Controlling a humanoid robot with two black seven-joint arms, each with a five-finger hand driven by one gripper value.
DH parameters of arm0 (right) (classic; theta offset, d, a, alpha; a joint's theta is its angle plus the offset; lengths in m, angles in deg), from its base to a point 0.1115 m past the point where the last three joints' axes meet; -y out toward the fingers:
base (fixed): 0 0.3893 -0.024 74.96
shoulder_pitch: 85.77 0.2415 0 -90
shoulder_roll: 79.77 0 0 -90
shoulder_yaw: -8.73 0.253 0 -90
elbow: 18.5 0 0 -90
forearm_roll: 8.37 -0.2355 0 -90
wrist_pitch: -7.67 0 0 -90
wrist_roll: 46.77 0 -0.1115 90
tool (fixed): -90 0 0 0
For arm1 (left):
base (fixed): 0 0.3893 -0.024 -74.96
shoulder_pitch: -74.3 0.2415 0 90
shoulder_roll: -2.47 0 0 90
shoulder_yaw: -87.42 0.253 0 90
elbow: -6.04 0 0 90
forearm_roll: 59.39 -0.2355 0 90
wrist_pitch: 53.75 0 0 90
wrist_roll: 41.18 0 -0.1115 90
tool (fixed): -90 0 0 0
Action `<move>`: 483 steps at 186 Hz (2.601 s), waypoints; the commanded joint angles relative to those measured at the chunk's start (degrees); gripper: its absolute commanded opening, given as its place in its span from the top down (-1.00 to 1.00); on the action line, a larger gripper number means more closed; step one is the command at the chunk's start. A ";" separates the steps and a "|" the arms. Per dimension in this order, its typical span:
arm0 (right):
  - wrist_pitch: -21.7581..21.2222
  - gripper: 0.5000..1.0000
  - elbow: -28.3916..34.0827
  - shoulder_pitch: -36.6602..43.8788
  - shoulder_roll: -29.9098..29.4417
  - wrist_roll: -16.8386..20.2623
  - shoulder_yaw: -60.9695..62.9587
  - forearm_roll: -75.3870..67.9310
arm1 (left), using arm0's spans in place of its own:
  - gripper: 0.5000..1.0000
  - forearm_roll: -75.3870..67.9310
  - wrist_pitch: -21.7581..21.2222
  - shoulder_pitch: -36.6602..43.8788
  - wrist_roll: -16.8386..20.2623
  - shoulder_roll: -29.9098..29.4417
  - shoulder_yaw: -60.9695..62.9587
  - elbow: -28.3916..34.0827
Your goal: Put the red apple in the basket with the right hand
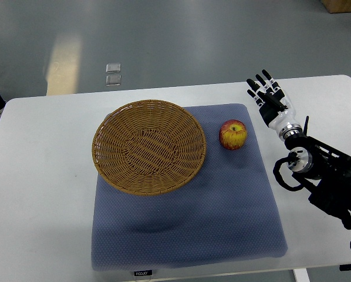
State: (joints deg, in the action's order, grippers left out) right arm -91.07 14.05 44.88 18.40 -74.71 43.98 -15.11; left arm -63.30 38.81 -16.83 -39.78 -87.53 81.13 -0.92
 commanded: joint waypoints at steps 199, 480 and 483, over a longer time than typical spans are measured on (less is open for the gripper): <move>0.12 -0.69 0.14 0.74 0.44 0.00 0.09 -0.37 | -1.00 -0.05 0.08 0.43 0.01 0.00 -0.39 -0.16; -12.27 -0.69 19.30 13.31 22.94 -1.06 -8.70 81.37 | -1.00 -0.05 0.08 0.52 0.01 0.00 -0.39 -0.16; -12.27 -0.69 19.30 13.84 22.94 -1.06 -9.31 82.42 | -1.00 -0.05 0.08 0.52 0.01 0.00 -0.39 -0.16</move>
State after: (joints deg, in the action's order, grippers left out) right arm -101.85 32.00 55.84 40.46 -75.72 37.91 60.50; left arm -63.30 38.85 -16.32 -39.76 -87.53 80.74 -1.09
